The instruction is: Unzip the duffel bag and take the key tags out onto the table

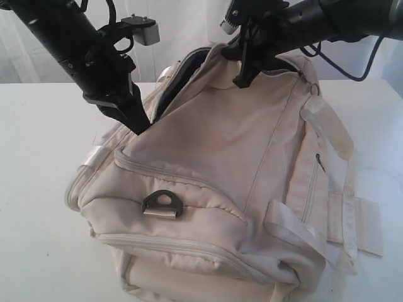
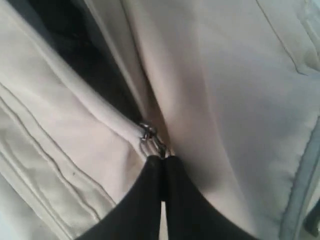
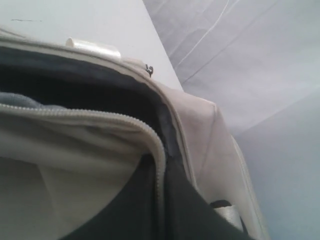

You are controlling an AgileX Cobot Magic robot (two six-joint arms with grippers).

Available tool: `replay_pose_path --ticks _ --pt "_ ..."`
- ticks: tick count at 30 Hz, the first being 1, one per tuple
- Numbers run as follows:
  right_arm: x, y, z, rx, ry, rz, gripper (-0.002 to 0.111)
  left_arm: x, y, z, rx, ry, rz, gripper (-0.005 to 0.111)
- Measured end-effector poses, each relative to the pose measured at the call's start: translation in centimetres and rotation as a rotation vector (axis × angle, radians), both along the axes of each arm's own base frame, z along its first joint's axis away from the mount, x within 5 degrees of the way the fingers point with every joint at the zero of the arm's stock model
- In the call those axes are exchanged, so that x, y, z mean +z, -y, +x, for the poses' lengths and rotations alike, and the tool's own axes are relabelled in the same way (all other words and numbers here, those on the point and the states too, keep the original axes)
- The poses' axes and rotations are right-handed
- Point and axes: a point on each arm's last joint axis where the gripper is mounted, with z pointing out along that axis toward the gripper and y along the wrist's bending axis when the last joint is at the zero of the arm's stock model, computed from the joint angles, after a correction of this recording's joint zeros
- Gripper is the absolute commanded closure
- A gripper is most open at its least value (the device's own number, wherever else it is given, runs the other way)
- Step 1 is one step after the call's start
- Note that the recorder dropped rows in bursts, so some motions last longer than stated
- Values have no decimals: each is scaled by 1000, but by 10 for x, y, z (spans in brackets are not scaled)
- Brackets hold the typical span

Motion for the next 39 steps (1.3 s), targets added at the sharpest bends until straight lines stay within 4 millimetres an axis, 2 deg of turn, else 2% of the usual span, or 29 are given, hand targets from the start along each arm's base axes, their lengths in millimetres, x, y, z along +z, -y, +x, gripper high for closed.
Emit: replay_pose_path --ticks 11,21,28,39 --pt "-1 2 5 -54 13 16 108 7 -3 -10 -15 -16 -13 107" --pt "-2 1 6 -80 -8 41 108 45 -21 -33 23 116 -23 107" --pt "-2 -1 4 -88 -41 63 108 40 -27 -47 63 102 -46 107" --pt "-3 -7 1 -84 -71 80 108 22 -25 -64 71 23 -162 107"
